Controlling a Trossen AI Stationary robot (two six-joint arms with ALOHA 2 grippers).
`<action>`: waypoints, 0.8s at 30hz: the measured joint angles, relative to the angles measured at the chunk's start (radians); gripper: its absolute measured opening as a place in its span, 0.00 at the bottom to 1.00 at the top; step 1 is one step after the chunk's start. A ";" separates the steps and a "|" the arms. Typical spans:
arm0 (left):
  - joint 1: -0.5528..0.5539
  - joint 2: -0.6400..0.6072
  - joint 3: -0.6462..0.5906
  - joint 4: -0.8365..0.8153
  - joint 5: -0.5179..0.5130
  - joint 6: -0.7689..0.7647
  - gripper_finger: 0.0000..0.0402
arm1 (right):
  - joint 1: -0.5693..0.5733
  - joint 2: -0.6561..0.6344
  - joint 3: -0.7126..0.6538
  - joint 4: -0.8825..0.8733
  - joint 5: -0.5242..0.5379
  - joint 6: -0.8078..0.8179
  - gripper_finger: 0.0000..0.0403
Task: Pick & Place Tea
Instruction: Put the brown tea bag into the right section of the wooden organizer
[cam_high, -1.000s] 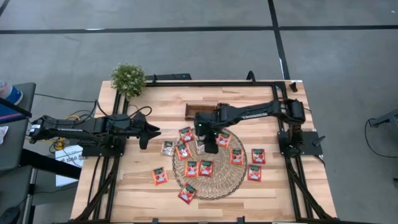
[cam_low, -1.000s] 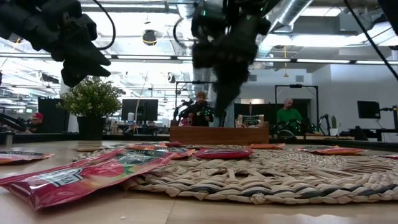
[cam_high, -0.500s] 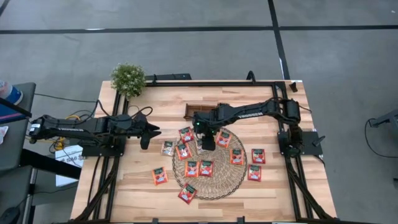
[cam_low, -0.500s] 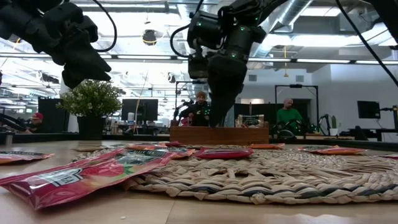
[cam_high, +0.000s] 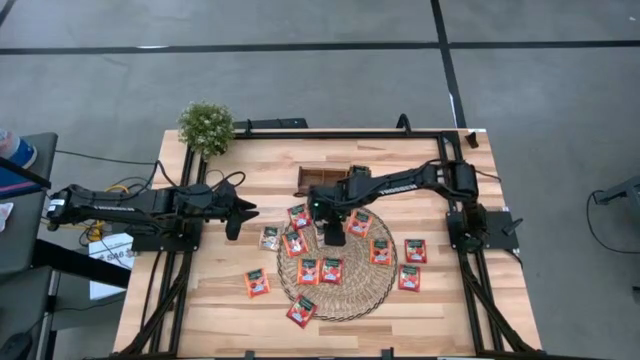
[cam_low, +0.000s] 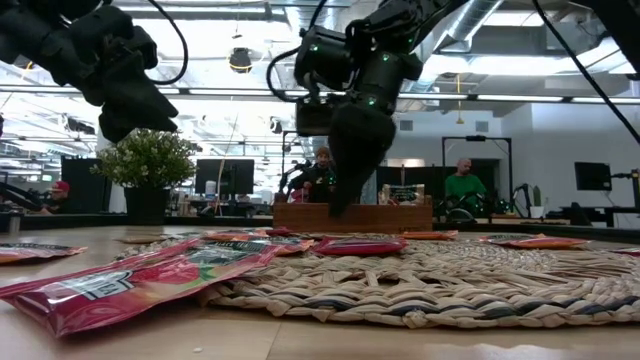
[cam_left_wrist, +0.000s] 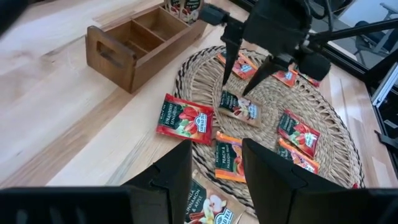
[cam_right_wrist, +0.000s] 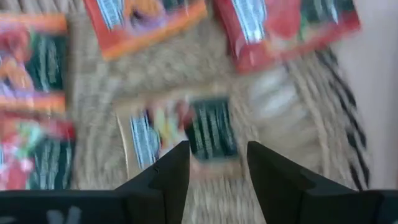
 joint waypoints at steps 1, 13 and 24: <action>0.000 0.000 0.000 -0.003 0.000 0.000 0.33 | 0.000 0.003 -0.001 -0.012 0.000 0.000 0.37; 0.000 0.000 0.000 -0.018 0.000 0.000 0.33 | 0.012 0.059 0.003 -0.012 0.000 0.000 0.36; 0.000 0.000 0.000 -0.018 0.000 0.000 0.33 | 0.011 0.055 0.002 -0.025 0.000 0.000 0.21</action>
